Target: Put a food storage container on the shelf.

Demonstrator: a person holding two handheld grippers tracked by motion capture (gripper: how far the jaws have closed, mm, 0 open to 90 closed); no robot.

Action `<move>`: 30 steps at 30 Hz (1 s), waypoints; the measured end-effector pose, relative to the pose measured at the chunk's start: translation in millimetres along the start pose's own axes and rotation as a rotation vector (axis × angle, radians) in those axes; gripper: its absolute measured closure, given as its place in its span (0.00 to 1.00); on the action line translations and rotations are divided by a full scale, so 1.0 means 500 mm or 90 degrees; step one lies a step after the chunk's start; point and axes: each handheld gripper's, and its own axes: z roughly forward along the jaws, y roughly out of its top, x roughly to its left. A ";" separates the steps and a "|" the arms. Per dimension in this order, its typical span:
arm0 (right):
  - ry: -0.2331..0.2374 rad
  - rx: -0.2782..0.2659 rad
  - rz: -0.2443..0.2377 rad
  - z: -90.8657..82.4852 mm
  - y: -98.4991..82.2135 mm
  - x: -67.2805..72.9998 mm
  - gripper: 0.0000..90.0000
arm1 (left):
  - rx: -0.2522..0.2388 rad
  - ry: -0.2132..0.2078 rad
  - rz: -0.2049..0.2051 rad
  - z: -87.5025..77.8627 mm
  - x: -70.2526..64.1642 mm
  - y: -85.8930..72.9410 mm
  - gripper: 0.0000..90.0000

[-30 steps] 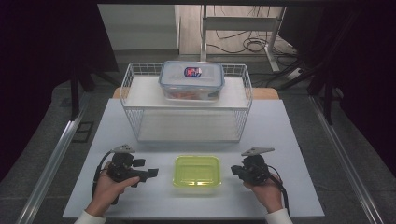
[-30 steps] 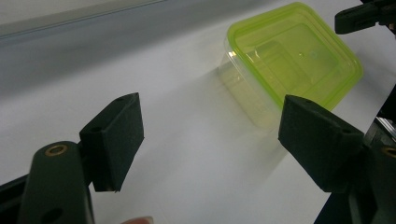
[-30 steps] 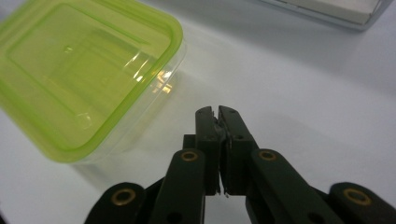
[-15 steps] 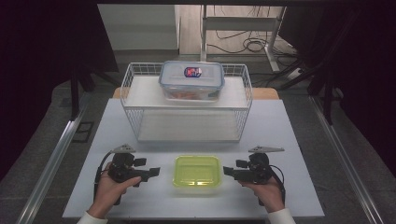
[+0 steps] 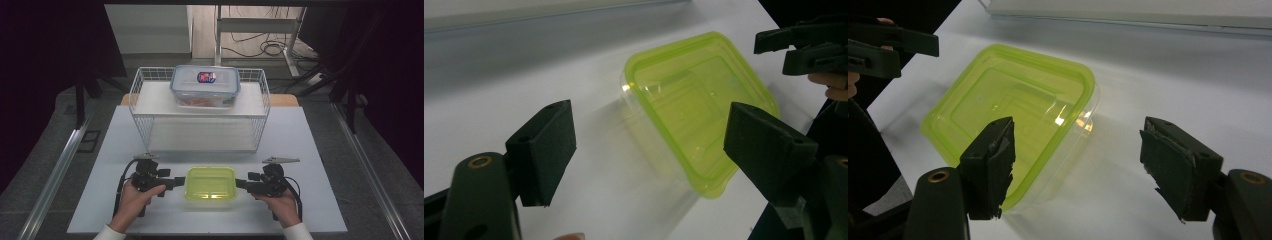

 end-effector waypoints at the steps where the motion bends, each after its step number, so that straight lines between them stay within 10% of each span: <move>1: 0.000 0.000 0.001 0.001 0.000 0.000 0.34 | 0.001 -0.004 -0.007 0.005 -0.001 0.001 0.23; 19: 0.025 0.018 0.036 0.035 -0.005 -0.009 0.43 | 0.040 -0.079 -0.088 0.071 0.022 -0.004 0.39; 30: 0.071 0.030 0.079 0.065 -0.006 -0.007 0.63 | 0.054 -0.092 -0.079 0.082 0.015 -0.010 0.57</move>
